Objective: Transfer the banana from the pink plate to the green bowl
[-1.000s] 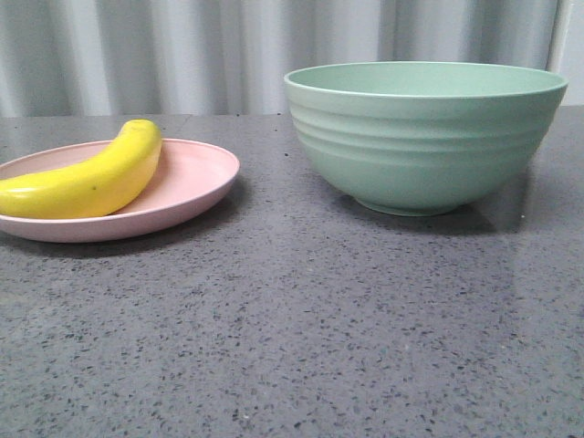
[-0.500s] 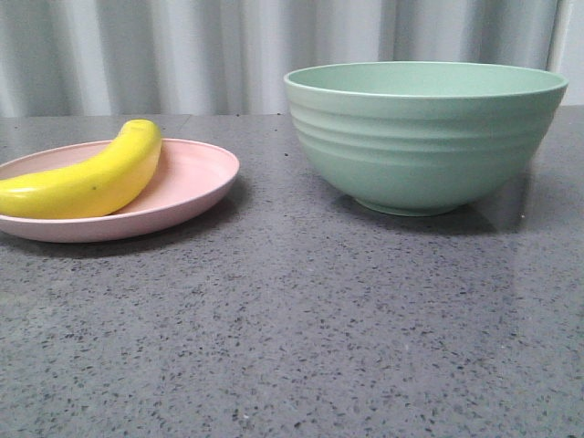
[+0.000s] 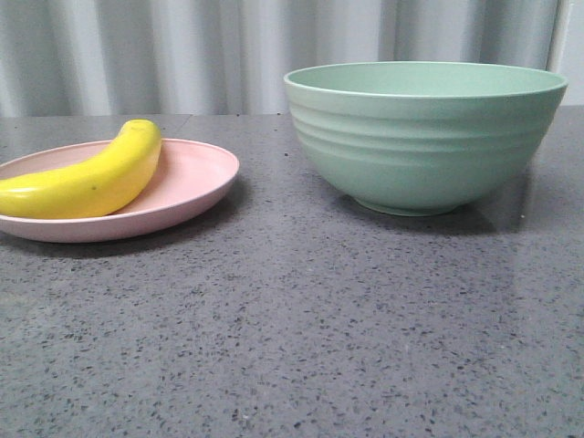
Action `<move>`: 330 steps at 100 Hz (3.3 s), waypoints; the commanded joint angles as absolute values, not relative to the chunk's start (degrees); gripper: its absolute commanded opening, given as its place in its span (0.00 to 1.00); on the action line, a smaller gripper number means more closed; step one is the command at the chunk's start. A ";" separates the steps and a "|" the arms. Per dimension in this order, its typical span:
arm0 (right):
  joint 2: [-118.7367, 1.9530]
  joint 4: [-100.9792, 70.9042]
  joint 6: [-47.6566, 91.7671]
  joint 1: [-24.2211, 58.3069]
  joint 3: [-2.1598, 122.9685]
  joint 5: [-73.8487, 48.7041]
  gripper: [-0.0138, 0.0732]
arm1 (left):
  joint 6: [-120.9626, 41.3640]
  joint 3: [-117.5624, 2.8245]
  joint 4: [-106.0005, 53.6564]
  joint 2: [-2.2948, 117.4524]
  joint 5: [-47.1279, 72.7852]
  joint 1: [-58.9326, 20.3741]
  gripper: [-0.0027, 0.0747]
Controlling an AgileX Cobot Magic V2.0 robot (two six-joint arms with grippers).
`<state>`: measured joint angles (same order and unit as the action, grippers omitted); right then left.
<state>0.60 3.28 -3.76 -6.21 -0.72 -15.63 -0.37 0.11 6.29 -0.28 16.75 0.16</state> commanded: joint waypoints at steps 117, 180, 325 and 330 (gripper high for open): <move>1.69 3.95 -3.10 -6.52 -2.23 1.26 0.07 | 0.00 1.59 0.46 -2.14 2.13 0.33 0.01; -6.20 -0.51 -3.10 -6.30 9.94 -11.10 0.08 | 0.00 -9.08 -3.17 4.66 9.96 -0.16 0.01; -18.32 -3.65 -3.10 -6.30 20.94 -14.05 0.08 | -0.31 -40.90 -5.71 51.71 13.34 -23.14 0.58; -18.32 -3.65 -3.10 -6.30 20.94 -14.05 0.08 | -0.41 -42.82 -5.71 55.36 14.45 -25.40 0.58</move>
